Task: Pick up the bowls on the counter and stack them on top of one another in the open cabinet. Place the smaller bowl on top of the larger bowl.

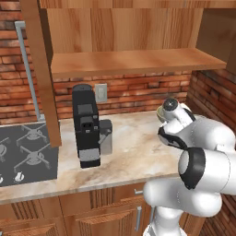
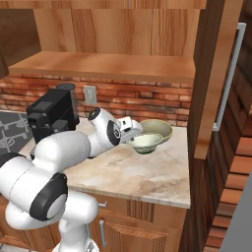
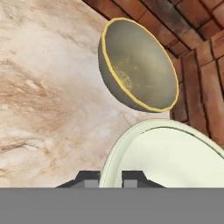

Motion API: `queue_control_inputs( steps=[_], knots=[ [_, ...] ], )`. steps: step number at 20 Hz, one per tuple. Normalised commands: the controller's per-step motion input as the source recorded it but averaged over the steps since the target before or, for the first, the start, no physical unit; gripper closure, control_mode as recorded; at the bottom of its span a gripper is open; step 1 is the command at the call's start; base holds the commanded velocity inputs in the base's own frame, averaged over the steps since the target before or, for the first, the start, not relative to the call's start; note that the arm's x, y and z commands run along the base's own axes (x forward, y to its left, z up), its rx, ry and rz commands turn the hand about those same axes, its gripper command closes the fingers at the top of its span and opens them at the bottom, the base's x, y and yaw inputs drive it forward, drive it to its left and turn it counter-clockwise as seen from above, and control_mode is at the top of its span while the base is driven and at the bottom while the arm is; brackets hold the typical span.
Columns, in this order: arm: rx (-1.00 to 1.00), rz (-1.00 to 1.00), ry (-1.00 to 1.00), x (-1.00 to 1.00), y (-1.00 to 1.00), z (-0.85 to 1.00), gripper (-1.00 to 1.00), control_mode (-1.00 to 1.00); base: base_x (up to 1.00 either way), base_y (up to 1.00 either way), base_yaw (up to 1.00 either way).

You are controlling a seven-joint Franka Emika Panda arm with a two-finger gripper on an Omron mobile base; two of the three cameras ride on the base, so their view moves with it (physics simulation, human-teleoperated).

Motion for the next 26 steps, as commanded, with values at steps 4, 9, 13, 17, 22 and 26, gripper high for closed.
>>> queue_control_inputs(
  steps=[4, 9, 13, 17, 22, 26],
  knots=[
    [0.02, 0.00, -0.01, 0.10, 0.00, 0.40, 1.00, -1.00, 0.00, 0.00, 0.00],
    [0.08, 0.00, -0.08, 0.13, 0.00, 0.25, 1.00, -1.00, 0.00, 0.00, 0.00],
    [0.15, 0.03, -0.15, 0.24, 0.00, 0.00, 1.00, -1.00, 0.00, 0.00, 0.00],
    [0.15, 0.03, -0.16, 0.29, 0.00, 0.00, 1.00, -1.00, 0.00, 0.00, 0.00],
    [0.11, 0.01, -0.11, 0.25, 0.00, 0.02, 1.00, -1.00, 0.00, 0.00, 0.00],
    [0.08, 0.00, -0.03, 0.25, 0.01, 0.13, 1.00, -1.00, 0.00, 0.00, 0.00]
  ],
)
